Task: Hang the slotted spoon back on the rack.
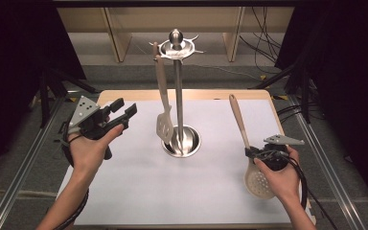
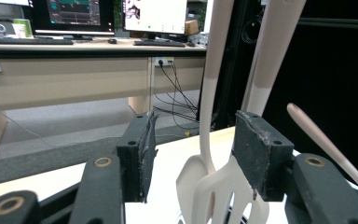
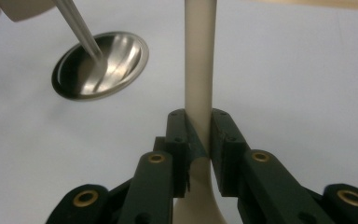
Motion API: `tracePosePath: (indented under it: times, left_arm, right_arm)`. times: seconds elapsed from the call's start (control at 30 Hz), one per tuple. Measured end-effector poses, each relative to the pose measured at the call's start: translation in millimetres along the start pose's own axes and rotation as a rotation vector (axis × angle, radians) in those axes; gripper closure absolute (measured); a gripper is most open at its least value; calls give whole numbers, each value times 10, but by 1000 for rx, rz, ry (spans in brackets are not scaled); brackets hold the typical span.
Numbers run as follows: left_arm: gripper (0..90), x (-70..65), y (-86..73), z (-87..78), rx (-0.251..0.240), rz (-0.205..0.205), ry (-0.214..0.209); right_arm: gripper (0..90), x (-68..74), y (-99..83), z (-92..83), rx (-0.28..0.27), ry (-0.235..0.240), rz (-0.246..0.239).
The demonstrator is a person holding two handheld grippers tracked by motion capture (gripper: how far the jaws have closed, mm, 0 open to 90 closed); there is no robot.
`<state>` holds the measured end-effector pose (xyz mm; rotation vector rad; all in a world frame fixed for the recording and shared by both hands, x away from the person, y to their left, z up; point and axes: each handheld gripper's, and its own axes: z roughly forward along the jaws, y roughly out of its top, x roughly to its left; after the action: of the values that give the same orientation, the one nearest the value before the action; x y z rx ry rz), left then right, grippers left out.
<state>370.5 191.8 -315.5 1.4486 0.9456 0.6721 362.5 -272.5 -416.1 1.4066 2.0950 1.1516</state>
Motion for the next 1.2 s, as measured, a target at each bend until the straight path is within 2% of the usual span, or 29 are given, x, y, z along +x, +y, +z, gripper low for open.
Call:
tracePosePath:
  times: [0.03, 0.07, 0.1, 0.13, 0.17, 0.2, 0.23, 0.3, 0.33, 0.4, 0.43, 0.47, 0.63, 0.67, 0.7, 0.73, 0.77, 0.8, 0.87, 0.9, 0.97, 1.0, 1.03, 1.07, 1.13, 1.2]
  left_arm:
    - [478, -6, -4, 5, 2, 3, -3]
    - [478, -16, -8, 10, 4, 3, -5]
    - [478, -21, -8, 11, 5, 7, -7]
    - [477, -31, -10, 15, 6, 12, -7]
    - [477, -43, -13, 18, 8, 13, -9]
    - [477, -53, -15, 20, 11, 13, -14]
    - [476, -66, -16, 22, 11, 14, -18]
    - [475, -101, -18, 27, 14, 17, -29]
    - [475, -123, -18, 31, 14, 17, -38]
    - [473, -176, -17, 39, 18, 21, -58]
    - [473, -194, -19, 44, 19, 22, -66]
    - [473, -224, -21, 52, 22, 20, -77]
    - [467, -374, -28, 116, 37, 27, -138]
    - [466, -411, -29, 134, 39, 29, -149]
    - [465, -446, -28, 152, 44, 38, -162]
    - [463, -485, -31, 173, 47, 40, -174]
    - [461, -522, -32, 192, 52, 44, -187]
    - [460, -558, -33, 212, 55, 43, -200]
    - [458, -615, -24, 246, 64, 44, -221]
    - [457, -638, -15, 261, 66, 48, -229]
    - [456, -679, 7, 285, 69, 53, -242]
    - [456, -697, 19, 299, 69, 55, -249]
    - [456, -718, 28, 313, 69, 54, -254]
    - [455, -738, 37, 327, 71, 57, -259]
    - [455, -779, 45, 357, 76, 58, -269]
    - [455, -814, 48, 395, 79, 66, -278]
  right_arm:
    - [793, 58, 6, -47, 18, -3, 46]
    - [794, 37, 13, -45, -16, 2, -3]
    - [794, 58, 15, -48, -43, 14, -8]
    - [794, 102, 17, -71, -37, 3, 15]
    - [794, 114, 26, -88, -41, -2, -3]
    - [794, 105, 35, -83, -67, -7, -43]
    - [794, 148, 43, -118, -55, -2, -9]
    - [794, 166, 58, -125, -100, 8, -34]
    - [794, 199, 59, -133, -110, 13, -22]
    - [794, 205, 81, -158, -139, 11, -77]
    - [794, 219, 89, -177, -145, 10, -87]
    - [794, 262, 90, -190, -141, 25, -51]
    - [794, 348, 117, -215, -187, 39, -112]
    - [794, 387, 118, -219, -180, 52, -94]
    - [794, 387, 126, -210, -193, 50, -132]
    - [793, 427, 122, -212, -184, 57, -111]
    - [793, 432, 131, -206, -195, 53, -140]
    - [794, 467, 129, -209, -190, 62, -125]
    - [794, 483, 149, -212, -217, 60, -159]
    - [794, 515, 152, -233, -212, 65, -141]
    - [794, 522, 173, -254, -241, 53, -178]
    - [794, 536, 179, -263, -249, 56, -180]
    - [794, 567, 176, -273, -249, 65, -160]
    - [794, 586, 179, -291, -238, 64, -162]
    - [794, 600, 191, -284, -266, 65, -198]
    - [794, 657, 186, -289, -265, 80, -183]
